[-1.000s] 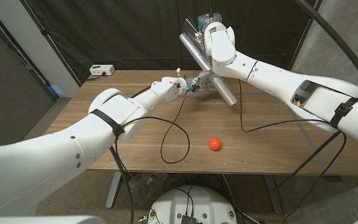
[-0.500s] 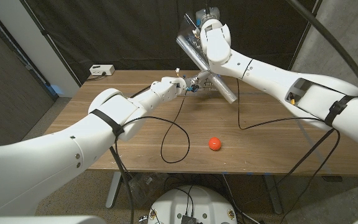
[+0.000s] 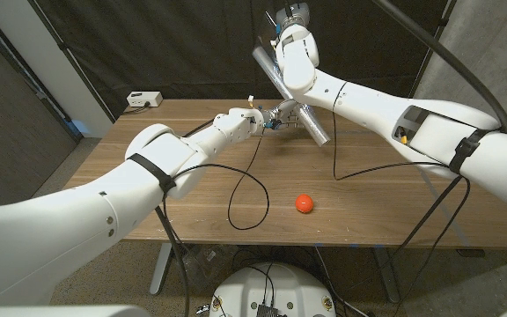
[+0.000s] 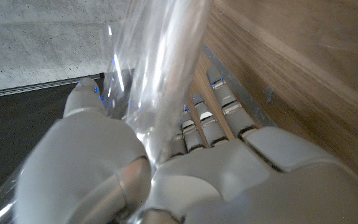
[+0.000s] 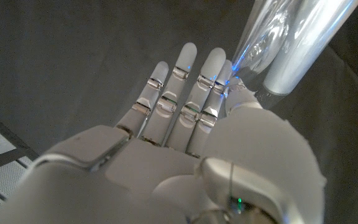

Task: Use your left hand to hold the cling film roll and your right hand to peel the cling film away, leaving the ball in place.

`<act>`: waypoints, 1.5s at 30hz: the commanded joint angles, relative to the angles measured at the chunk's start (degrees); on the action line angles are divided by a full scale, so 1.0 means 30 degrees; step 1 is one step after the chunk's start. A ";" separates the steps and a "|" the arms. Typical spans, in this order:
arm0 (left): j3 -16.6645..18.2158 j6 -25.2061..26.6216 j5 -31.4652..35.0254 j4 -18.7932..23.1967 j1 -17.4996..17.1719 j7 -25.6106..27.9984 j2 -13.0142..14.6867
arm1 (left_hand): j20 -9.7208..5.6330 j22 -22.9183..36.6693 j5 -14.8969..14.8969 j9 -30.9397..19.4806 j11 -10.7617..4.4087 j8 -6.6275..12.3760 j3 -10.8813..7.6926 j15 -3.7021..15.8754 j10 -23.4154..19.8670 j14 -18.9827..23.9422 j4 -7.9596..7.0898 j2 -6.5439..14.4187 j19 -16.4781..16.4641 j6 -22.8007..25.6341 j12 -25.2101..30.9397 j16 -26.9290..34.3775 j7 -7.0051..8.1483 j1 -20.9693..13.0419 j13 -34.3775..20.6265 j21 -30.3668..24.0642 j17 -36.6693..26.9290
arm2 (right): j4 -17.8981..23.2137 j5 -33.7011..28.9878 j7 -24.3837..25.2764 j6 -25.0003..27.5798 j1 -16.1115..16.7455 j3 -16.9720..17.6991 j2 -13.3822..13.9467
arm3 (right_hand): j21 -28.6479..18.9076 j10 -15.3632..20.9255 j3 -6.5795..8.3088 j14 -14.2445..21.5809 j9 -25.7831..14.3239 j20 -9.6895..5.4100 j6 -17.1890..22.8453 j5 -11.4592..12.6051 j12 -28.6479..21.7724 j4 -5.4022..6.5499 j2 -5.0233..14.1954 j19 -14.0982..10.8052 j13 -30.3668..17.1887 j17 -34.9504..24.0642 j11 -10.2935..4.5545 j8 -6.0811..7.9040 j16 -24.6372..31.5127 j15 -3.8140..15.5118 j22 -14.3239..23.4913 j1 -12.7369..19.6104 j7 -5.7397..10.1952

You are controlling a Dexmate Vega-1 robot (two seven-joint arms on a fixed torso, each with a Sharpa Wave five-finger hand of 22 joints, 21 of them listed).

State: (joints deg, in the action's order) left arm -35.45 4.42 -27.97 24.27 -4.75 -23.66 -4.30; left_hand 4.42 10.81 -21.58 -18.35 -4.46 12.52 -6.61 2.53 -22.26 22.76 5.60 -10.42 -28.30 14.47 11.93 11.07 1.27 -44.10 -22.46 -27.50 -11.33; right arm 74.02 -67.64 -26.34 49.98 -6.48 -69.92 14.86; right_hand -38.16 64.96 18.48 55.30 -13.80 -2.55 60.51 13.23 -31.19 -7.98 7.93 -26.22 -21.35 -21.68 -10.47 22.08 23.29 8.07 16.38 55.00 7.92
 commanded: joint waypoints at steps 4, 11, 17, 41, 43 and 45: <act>-0.0275 -0.0075 0.0062 -0.0001 0.0125 -0.0339 0.0142 | 0.0958 0.0064 -0.0877 0.0276 0.0428 -0.0605 0.1244 -0.0074 0.2202 -0.2360 0.0216 0.0233 0.1526 -0.2337 -0.0386 -0.0249 0.0012 -0.0306 -0.0001 0.0936 -0.0110 | -0.3725 -0.1483 0.0090 0.1174 -0.1166 -0.1245 -0.1713 | -0.0170 0.0034 -0.0176 0.0209 -0.0136 -0.2106 0.0421 0.0107 -0.0206 0.0032 0.0014 0.0210 -0.0190 -0.0106 -0.0074 0.0077 -0.0070 0.1860 0.0101 0.0246 0.0382; -0.0561 -0.0188 0.0109 -0.0001 0.0182 -0.0535 0.0158 | 0.1665 0.0129 -0.1668 0.0784 0.1149 -0.0706 0.2514 -0.1123 0.5017 -0.5032 0.0245 0.0422 0.3961 -0.4790 -0.0503 -0.0288 0.0311 -0.0418 0.0351 0.2177 -0.0143 | -0.4949 -0.1366 0.0392 0.1446 -0.1673 -0.1749 -0.2263 | -0.0245 0.0007 -0.0285 0.0194 -0.0132 -0.2058 0.0473 0.0157 -0.0240 0.0037 -0.0029 0.0344 -0.0343 -0.0175 -0.0098 0.0068 -0.0120 0.1865 0.0129 0.0311 0.0401; -0.0255 -0.0125 -0.0123 -0.0001 0.0017 -0.0362 0.0004 | 0.2263 0.0164 -0.1936 0.0975 0.1315 -0.0587 0.2975 -0.1353 0.5491 -0.5784 0.0235 0.0473 0.5005 -0.5087 -0.0373 -0.0245 0.0221 -0.0439 0.0496 0.2678 -0.0135 | -0.6245 -0.0968 0.0904 0.1778 -0.2078 -0.2149 -0.2926 | -0.0315 0.0070 -0.0355 0.0220 -0.0133 -0.2029 0.0544 0.0194 -0.0295 0.0050 -0.0020 0.0415 -0.0457 -0.0236 -0.0106 0.0074 -0.0140 0.1865 0.0147 0.0368 0.0434; 0.2350 -0.0507 0.0123 -0.0001 -0.0889 -0.3500 -0.0152 | 0.2559 0.0227 -0.2555 0.1594 0.2237 -0.0580 0.6509 -0.2675 0.8221 -0.7808 -0.0197 -0.0086 0.6421 -0.7500 -0.0217 -0.0047 0.0096 0.1444 0.1198 0.3710 -0.0037 | -1.0695 0.1413 0.2142 0.3145 -0.3791 -0.4513 -0.5290 | -0.0562 0.0129 -0.0604 0.0339 -0.0124 -0.1947 0.0630 0.0287 -0.0403 0.0133 0.0030 0.0605 -0.0830 -0.0435 -0.0136 0.0022 -0.0211 0.1857 0.0185 0.0495 0.0401; 0.2444 -0.0551 0.0103 -0.0001 -0.0910 -0.3835 -0.0099 | 0.2539 0.0239 -0.2486 0.1627 0.2428 -0.0566 0.6821 -0.2720 0.8371 -0.7819 -0.0265 -0.0065 0.6430 -0.7613 -0.0221 -0.0027 0.0120 0.1675 0.1249 0.3740 -0.0031 | -1.1231 0.1715 0.2416 0.3212 -0.3958 -0.4677 -0.5593 | -0.0587 0.0134 -0.0633 0.0352 -0.0118 -0.1926 0.0667 0.0294 -0.0413 0.0141 0.0030 0.0627 -0.0868 -0.0455 -0.0125 0.0024 -0.0220 0.1856 0.0186 0.0505 0.0393; 0.2391 -0.0710 0.0174 -0.0001 -0.0898 -0.4333 0.0009 | 0.2528 0.0243 -0.2432 0.1652 0.2494 -0.0621 0.7043 -0.2840 0.8426 -0.7879 -0.0301 -0.0053 0.6444 -0.7865 -0.0205 -0.0036 0.0199 0.1816 0.1288 0.3767 -0.0026 | -1.2177 0.2118 0.2913 0.3202 -0.4157 -0.4768 -0.6120 | -0.0607 0.0140 -0.0654 0.0360 -0.0106 -0.1918 0.0678 0.0300 -0.0421 0.0146 0.0029 0.0637 -0.0897 -0.0469 -0.0109 0.0015 -0.0228 0.1855 0.0187 0.0513 0.0388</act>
State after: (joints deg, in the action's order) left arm -29.78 3.32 -28.32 24.25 -6.99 -31.69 -4.86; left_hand 11.87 11.35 -29.05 -13.32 2.69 10.61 13.61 -5.43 2.54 -0.56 4.82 -10.53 -9.17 -8.14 10.86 10.63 1.70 -39.32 -18.60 -16.28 -11.45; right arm 45.50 -65.53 -21.12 58.43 -16.62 -81.63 1.02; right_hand -39.65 64.95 16.73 55.82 -13.99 -2.56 61.42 13.90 -32.07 -7.49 7.71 -24.61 -23.80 -22.86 -10.46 21.80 22.63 8.17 16.63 55.98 8.39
